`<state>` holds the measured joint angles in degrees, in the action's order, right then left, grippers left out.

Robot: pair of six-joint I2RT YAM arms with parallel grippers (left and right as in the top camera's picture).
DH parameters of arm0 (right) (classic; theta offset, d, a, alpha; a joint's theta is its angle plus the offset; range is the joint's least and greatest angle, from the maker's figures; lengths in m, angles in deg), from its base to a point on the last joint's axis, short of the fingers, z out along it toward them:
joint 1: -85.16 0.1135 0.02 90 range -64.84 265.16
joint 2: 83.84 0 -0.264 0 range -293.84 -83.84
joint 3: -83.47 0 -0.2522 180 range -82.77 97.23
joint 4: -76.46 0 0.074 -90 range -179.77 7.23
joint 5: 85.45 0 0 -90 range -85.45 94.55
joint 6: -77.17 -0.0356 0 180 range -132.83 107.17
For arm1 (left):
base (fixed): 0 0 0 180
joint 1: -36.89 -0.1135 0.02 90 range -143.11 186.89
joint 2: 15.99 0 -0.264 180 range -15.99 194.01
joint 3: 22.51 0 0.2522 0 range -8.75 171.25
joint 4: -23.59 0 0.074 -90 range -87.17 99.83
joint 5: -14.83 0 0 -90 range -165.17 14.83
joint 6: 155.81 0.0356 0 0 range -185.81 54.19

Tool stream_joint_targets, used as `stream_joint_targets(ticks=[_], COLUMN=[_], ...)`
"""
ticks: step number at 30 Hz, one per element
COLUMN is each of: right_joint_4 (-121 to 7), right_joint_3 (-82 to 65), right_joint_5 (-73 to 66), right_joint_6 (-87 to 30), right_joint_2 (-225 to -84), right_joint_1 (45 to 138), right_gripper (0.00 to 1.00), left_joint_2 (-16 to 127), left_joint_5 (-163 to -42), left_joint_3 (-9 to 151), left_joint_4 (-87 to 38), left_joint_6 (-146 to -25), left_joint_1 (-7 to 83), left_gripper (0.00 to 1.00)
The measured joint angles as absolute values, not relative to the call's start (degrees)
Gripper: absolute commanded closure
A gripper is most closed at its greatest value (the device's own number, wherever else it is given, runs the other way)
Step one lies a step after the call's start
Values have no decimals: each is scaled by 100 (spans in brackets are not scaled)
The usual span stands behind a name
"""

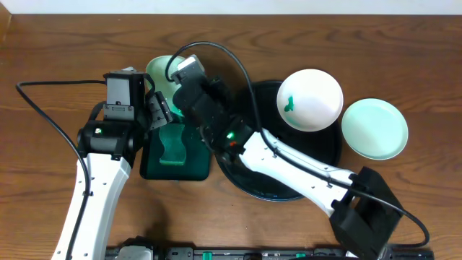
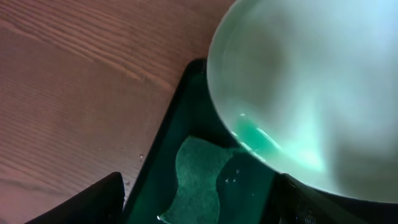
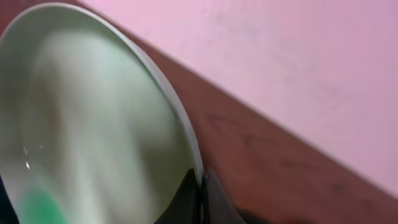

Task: Clean dirty plates on tray and stack at the side
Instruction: 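Tilt the pale green plate over the dark green dish to drain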

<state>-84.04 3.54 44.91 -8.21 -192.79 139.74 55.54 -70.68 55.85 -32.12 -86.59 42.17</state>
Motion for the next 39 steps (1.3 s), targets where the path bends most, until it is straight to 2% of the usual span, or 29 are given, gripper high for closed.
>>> stream_joint_targets(ticks=[27, 39], right_joint_4=[-10587, -10801], right_joint_3=[351, 354], right_joint_5=[6484, 6766], right_joint_6=[2403, 2895], right_joint_2=[-19279, -19279], right_joint_1=[14606, 14643], right_gripper=[99, 99], left_joint_2=[5545, 5545], left_joint_5=[-7068, -7066], left_joint_3=[5585, 5585], left_joint_4=[-3182, -3190], left_joint_6=[-8659, -8659], left_joint_1=[4130, 4101], left_gripper=[22, 22])
